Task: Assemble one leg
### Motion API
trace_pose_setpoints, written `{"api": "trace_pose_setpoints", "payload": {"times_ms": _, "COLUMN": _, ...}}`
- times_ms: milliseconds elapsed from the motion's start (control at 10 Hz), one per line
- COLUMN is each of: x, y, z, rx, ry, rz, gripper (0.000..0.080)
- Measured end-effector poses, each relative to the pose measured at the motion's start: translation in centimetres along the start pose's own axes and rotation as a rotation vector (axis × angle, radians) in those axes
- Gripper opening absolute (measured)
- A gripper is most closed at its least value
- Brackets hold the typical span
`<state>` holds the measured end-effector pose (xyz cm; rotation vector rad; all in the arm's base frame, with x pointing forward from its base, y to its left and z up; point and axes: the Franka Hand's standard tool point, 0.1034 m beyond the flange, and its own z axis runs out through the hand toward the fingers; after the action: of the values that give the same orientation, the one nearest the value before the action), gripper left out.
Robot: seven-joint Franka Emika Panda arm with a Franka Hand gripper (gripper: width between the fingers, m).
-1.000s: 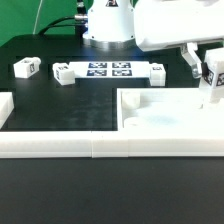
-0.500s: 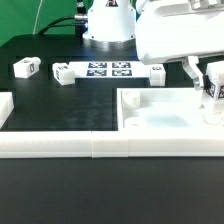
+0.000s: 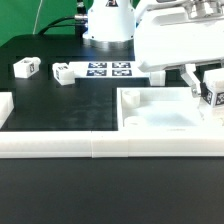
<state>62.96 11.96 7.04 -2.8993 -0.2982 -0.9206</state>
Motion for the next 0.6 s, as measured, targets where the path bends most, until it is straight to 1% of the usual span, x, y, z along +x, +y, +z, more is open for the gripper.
{"api": "trace_pose_setpoints", "payload": {"times_ms": 200, "x": 0.06, "y": -0.14, "z": 0.09, "rx": -0.009, "ry": 0.014, "rz": 0.001, "gripper": 0.0290}}
{"api": "trace_pose_setpoints", "payload": {"times_ms": 400, "x": -0.12, "y": -0.15, "z": 0.22, "rx": -0.007, "ry": -0.005, "rz": 0.000, "gripper": 0.0294}}
{"api": "trace_pose_setpoints", "payload": {"times_ms": 500, "x": -0.13, "y": -0.16, "z": 0.22, "rx": -0.006, "ry": -0.005, "rz": 0.000, "gripper": 0.0503}}
{"api": "trace_pose_setpoints", "payload": {"times_ms": 600, "x": -0.15, "y": -0.16, "z": 0.23, "rx": -0.006, "ry": -0.006, "rz": 0.000, "gripper": 0.0602}}
